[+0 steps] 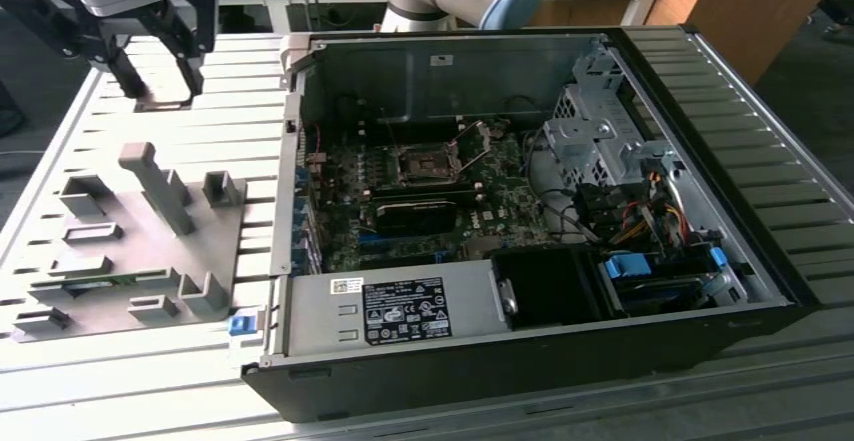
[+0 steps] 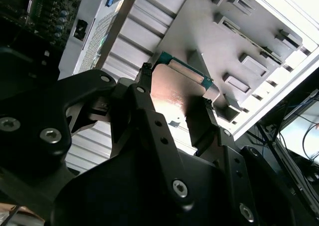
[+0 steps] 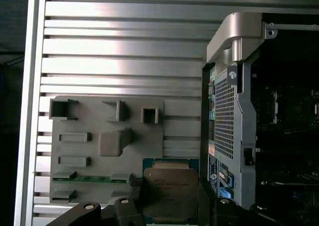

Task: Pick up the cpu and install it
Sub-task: 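Pick up the cpu and move it towards the insertion slot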

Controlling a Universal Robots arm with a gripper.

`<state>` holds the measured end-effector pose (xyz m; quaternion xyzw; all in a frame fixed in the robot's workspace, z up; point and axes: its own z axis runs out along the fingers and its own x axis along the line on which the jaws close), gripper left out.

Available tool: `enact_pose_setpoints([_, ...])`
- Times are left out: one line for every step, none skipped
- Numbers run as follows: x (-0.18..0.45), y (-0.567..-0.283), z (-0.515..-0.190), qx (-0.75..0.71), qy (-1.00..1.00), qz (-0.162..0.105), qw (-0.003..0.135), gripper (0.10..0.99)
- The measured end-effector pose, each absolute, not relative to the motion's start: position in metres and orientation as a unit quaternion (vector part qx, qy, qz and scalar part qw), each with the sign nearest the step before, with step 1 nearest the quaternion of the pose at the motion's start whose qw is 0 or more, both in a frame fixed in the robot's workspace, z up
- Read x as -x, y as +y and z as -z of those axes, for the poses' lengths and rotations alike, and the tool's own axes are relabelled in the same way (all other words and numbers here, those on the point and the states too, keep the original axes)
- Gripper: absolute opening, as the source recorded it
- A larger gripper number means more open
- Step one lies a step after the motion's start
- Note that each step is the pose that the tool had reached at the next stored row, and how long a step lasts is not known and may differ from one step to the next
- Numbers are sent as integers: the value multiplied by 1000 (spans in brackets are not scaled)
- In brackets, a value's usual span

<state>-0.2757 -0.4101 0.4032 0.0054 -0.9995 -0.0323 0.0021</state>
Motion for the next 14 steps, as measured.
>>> enact_pose_setpoints([274, -410, -403, -5, -999, 32, 2, 529])
enact_pose_setpoints([273, -410, -403, -5, -999, 32, 2, 529])
enact_pose_setpoints([272, -410, -403, -5, -999, 32, 2, 529])
enact_pose_setpoints([270, -410, -403, -5, -999, 32, 2, 529])
enact_pose_setpoints([269, -410, -403, -5, -999, 32, 2, 529])
enact_pose_setpoints([268, -410, -403, -5, -999, 32, 2, 529])
enact_pose_setpoints([266, -410, -403, -5, -999, 32, 2, 529])
enact_pose_setpoints([265, -410, -403, -5, -999, 32, 2, 529])
enact_pose_setpoints([264, -410, -403, -5, -999, 32, 2, 529])
enact_pose_setpoints([262, -410, -403, -5, -999, 32, 2, 529])
enact_pose_setpoints([261, -410, -403, -5, -999, 32, 2, 529])
enact_pose_setpoints([260, -410, -403, -5, -999, 32, 2, 529])
enact_pose_setpoints([259, -410, -403, -5, -999, 32, 2, 529])
enact_pose_setpoints([257, -410, -403, -5, -999, 32, 2, 529])
